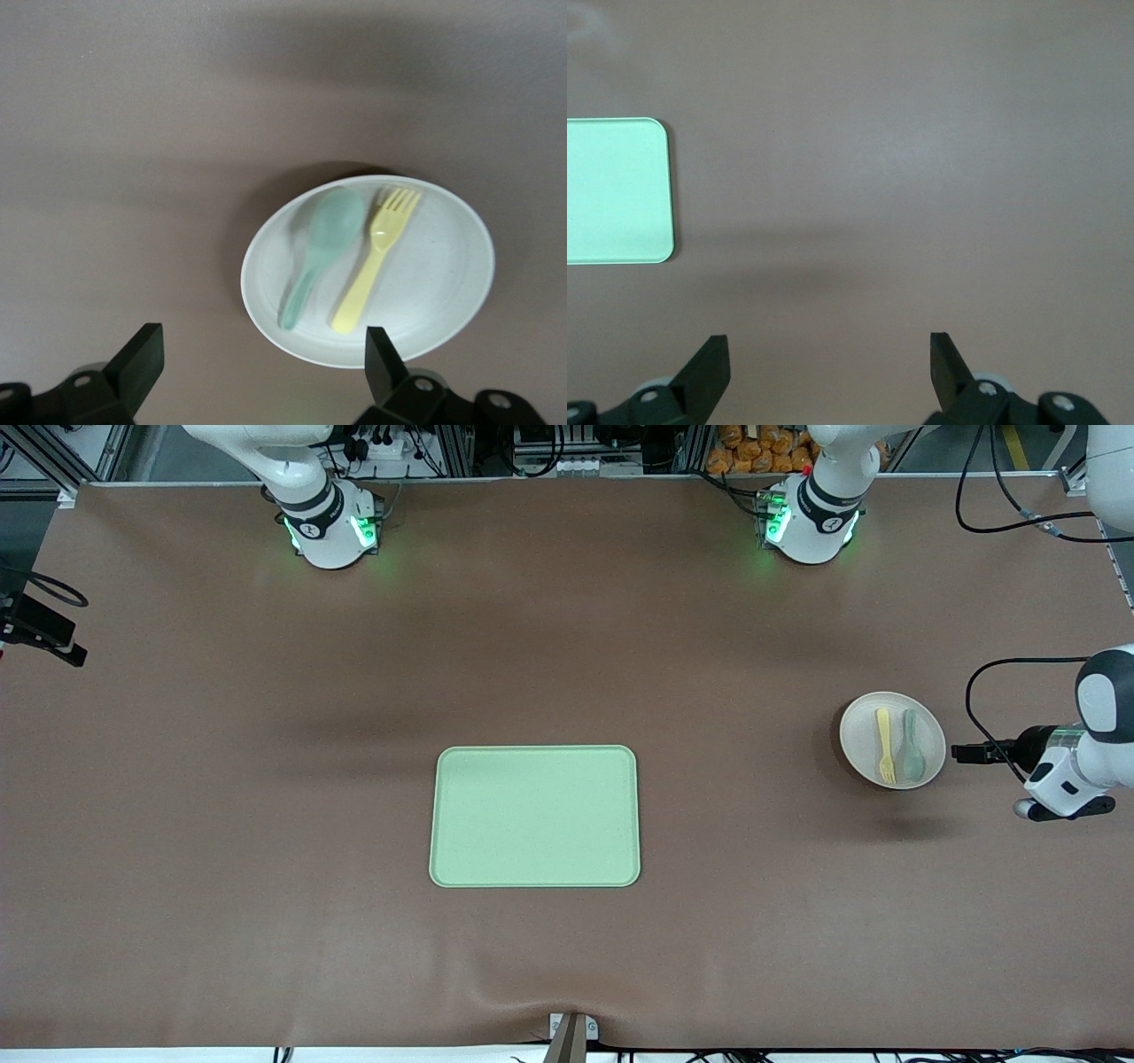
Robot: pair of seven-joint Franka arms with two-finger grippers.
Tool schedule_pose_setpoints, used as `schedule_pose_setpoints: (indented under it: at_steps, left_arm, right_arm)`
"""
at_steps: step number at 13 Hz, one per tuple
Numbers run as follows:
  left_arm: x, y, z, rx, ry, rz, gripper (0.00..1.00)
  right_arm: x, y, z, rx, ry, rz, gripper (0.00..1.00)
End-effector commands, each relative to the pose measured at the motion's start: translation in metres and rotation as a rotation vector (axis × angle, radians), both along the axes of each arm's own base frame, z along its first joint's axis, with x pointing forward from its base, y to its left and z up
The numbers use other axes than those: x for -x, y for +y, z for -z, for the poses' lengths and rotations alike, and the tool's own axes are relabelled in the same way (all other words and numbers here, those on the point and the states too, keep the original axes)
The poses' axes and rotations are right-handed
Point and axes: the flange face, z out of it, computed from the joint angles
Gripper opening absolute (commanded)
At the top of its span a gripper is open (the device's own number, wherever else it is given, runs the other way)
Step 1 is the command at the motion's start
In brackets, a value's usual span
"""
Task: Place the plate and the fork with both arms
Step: 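Move the left gripper down to the rim of the white plate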
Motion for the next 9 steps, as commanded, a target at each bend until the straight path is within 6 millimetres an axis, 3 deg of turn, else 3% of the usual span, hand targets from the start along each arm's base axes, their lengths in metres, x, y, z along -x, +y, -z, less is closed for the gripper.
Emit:
schedule_pose_setpoints:
  at_steps: [1,3,9]
  left_arm:
    - [0.025,0.028,0.019,0.025,-0.012,0.067,1.00]
    - [0.041,0.041,0.042,0.050,-0.025,0.107,1.00]
    - [0.042,0.031,0.090,0.087,-0.044,0.204,1.00]
  right_arm:
    - [0.002,-0.003,-0.003,-0.012,-0.001,0.017,1.00]
    - [0.002,-0.003,-0.003,-0.012,-0.001,0.017,1.00]
    - [0.002,-0.003,-0.003,-0.012,0.001,0.017,1.00]
